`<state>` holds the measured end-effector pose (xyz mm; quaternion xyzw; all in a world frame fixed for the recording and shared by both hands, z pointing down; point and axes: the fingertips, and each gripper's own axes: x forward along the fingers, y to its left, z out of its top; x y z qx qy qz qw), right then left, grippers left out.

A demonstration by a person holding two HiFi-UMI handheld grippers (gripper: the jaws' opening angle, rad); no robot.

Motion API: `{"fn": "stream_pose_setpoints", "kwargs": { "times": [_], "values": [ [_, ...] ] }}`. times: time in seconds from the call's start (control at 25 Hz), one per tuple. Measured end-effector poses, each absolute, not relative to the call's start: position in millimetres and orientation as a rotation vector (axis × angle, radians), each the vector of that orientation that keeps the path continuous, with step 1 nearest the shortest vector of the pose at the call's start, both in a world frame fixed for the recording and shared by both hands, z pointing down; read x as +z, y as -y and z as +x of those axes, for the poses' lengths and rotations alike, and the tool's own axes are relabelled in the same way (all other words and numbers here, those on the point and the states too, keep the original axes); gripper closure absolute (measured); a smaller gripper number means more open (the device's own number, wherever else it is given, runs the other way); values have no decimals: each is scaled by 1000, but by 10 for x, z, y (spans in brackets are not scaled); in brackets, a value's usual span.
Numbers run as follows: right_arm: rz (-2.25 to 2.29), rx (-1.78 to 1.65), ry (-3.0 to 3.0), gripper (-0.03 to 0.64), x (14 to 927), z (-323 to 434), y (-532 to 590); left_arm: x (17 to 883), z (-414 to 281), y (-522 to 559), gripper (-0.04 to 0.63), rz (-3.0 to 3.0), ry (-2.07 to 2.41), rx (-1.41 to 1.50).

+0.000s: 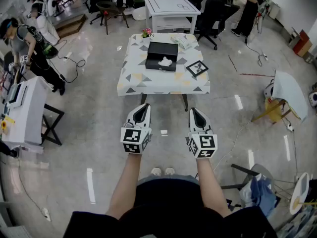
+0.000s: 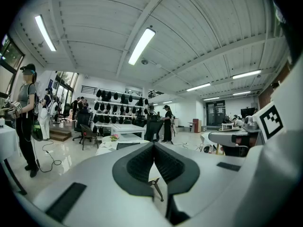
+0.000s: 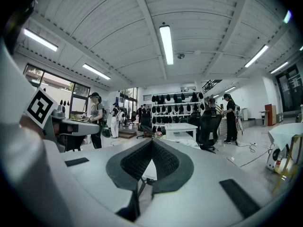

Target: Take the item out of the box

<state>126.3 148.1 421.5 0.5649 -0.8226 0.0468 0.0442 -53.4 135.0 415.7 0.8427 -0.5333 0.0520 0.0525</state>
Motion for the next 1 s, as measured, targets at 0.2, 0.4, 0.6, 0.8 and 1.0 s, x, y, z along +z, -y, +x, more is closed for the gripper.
{"fn": "stream_pose_setpoints", "kwargs": {
  "times": [0.2, 0.4, 0.6, 0.8, 1.0],
  "values": [
    [1725, 147, 2518, 615, 4227, 1253, -1493, 4188, -514, -1361, 575, 2563, 1613, 165],
    [1734, 161, 2520, 615, 4237, 1265, -1507, 4214, -492, -1376, 575, 2563, 1604, 173],
    [1736, 171, 2513, 615, 4270, 1251, -1514, 4248, -523, -1380, 575, 2552, 1604, 178],
    [1738, 182, 2520, 615, 4290, 1255, -1511, 4275, -523, -1382, 575, 2552, 1598, 180],
    [1753, 185, 2511, 615, 4283, 1291, -1516, 4275, -511, -1396, 575, 2555, 1588, 174]
  ]
}}
